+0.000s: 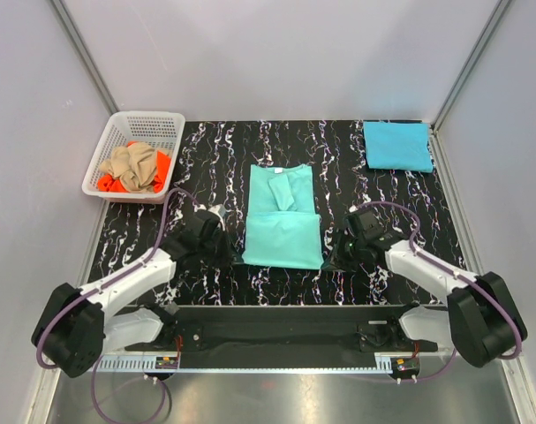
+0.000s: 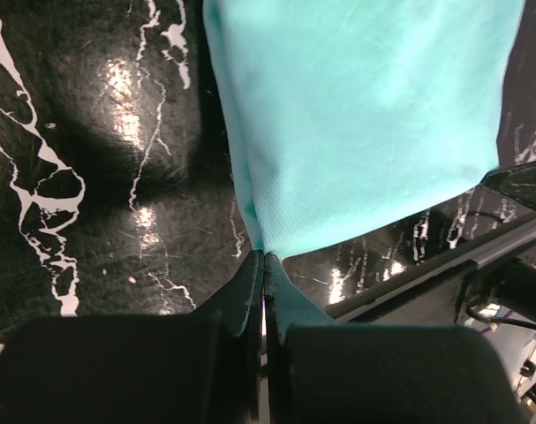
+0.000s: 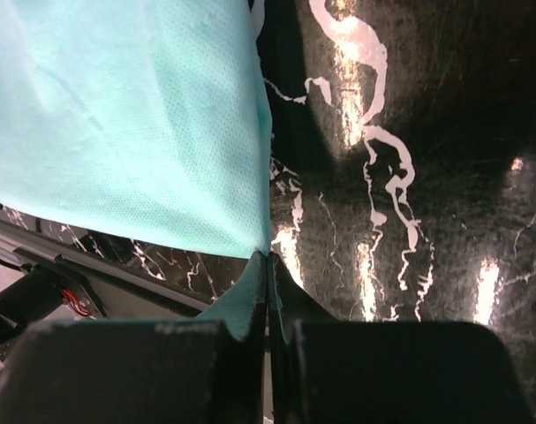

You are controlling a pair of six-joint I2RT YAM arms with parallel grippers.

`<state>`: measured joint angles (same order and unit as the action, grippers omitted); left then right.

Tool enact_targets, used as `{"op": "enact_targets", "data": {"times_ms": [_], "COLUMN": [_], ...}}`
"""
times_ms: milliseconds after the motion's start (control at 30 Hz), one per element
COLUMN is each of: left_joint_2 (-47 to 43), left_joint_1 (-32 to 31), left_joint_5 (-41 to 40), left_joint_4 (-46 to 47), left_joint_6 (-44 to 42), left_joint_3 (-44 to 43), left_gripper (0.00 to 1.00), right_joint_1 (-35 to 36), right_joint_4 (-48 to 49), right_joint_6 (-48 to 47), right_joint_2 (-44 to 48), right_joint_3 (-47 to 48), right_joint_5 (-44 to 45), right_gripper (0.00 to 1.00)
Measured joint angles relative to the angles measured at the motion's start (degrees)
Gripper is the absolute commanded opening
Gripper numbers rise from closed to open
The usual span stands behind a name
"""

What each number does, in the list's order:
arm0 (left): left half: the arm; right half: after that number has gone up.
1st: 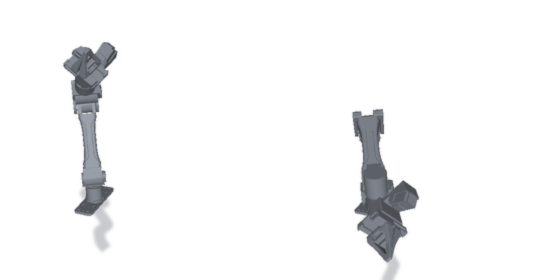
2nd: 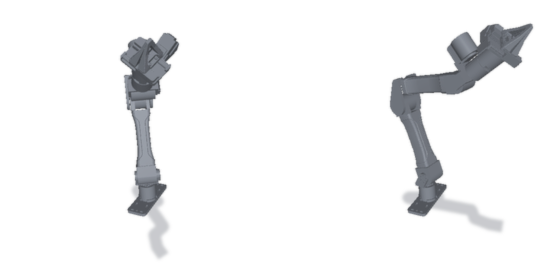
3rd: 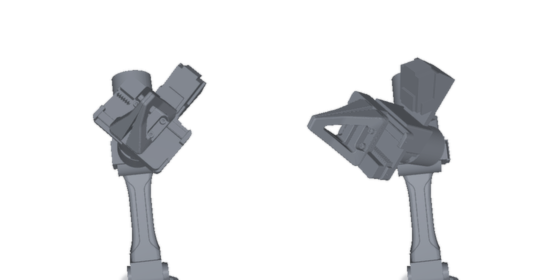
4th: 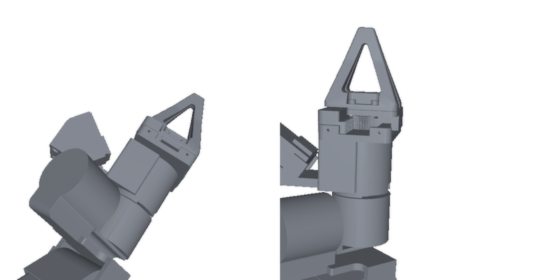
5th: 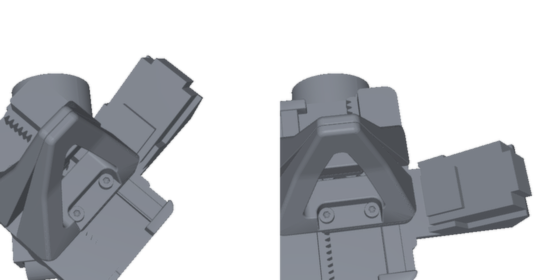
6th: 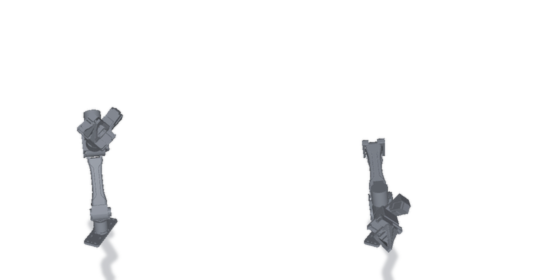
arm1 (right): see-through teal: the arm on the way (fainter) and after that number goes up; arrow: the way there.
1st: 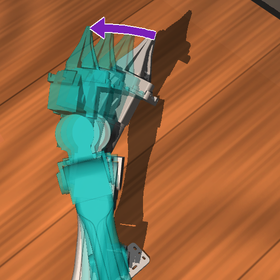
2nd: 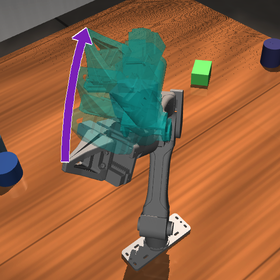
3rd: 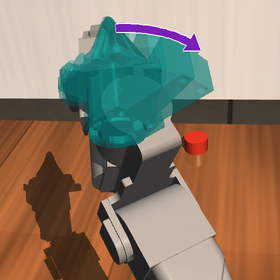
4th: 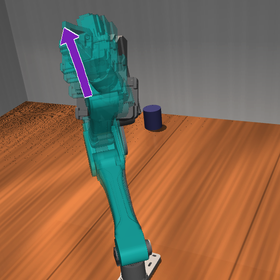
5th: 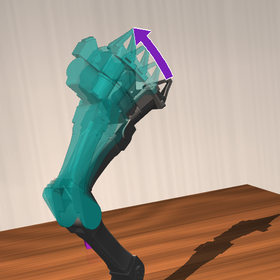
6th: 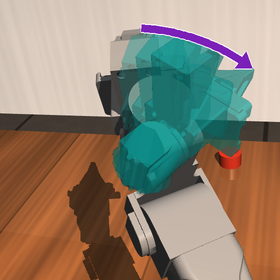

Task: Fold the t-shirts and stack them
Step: Fold the tshirt

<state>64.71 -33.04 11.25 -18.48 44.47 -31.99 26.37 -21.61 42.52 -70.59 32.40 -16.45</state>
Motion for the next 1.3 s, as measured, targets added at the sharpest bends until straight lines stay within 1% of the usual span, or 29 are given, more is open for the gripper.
{"op": "enact_targets", "data": {"times_ms": [167,267,333,500,600,733,933,1100,1300], "left_joint_2": [-2.0,-2.1,-2.1,-0.8,1.6,6.4,15.6,23.6,33.2], "left_joint_1": [-0.2,-0.3,-0.3,-0.2,0.1,1.8,7.1,10.9,14.0], "left_joint_5": [-0.6,-1.5,-2.2,-5.5,-7.0,-7.6,-7.1,-4.3,0.1], "left_joint_4": [-3.1,-5.6,-7.5,-11.5,-12.8,-13.4,-15.0,-13.9,-11.0], "left_joint_6": [0.2,0.2,0.0,-1.7,-2.9,-4.5,-7.1,-9.0,-11.0], "left_joint_3": [-2.3,-4.9,-7.3,-16.3,-21.6,-27.3,-36.4,-45.4,-53.8], "left_gripper": [0.0,0.0,0.0,0.0,0.0,0.0,0.0,0.0,0.0], "right_joint_1": [0.2,0.2,0.2,0.2,0.2,0.1,-2.3,-5.3,-8.5], "right_joint_4": [-4.5,-7.3,-9.2,-13.3,-15.0,-17.0,-18.8,-19.4,-19.5], "right_joint_6": [0.0,-0.1,-0.2,-1.1,-2.1,-3.7,-6.3,-8.9,-12.4], "right_joint_2": [4.4,5.9,6.1,5.1,2.2,-3.8,-12.3,-18.8,-27.7], "right_joint_3": [2.5,5.6,8.4,16.9,22.1,29.4,39.3,47.3,56.7], "right_joint_5": [1.1,2.1,2.5,4.9,6.4,7.8,7.9,7.6,5.7], "right_gripper": [0.0,0.0,0.0,0.0,0.0,0.0,0.0,0.0,0.0]}}
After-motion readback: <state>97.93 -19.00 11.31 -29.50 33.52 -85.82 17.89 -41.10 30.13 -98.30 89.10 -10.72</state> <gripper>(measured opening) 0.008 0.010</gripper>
